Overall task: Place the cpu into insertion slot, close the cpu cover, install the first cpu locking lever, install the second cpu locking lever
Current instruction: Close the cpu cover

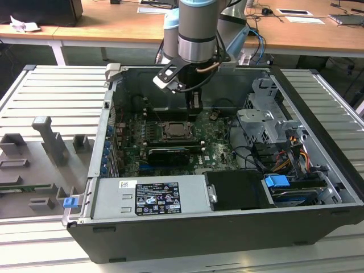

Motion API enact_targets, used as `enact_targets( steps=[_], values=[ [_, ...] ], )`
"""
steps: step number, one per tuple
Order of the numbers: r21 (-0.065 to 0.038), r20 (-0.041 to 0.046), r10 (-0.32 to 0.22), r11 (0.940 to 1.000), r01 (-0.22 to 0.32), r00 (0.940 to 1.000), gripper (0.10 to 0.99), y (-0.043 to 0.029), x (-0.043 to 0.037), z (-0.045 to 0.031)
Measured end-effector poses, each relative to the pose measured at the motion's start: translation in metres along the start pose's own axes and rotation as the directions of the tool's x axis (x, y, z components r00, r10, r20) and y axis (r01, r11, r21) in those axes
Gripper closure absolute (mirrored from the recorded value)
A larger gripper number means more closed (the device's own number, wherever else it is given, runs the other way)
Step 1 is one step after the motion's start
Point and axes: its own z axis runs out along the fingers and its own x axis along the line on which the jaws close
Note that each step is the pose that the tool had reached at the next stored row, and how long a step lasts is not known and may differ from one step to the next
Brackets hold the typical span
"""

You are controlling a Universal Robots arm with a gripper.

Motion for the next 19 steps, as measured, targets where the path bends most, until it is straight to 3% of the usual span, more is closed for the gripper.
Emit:
enact_targets(
  steps=[5,8,13,19],
  values=[
    [0.000,-0.0001,0.000,1.0000,0.000,1.0000,0.980,-0.0063,0.0000,0.0004],
    [0.000,-0.0004,-0.004,1.0000,0.004,1.0000,0.980,-0.0165,0.0000,0.0008],
    [0.000,-0.0005,-0.005,1.0000,0.005,1.0000,0.980,-0.0268,0.0000,0.0006],
    [0.000,-0.0007,-0.005,1.0000,0.005,1.0000,0.980,-0.0331,0.0000,0.0006]
  ],
)
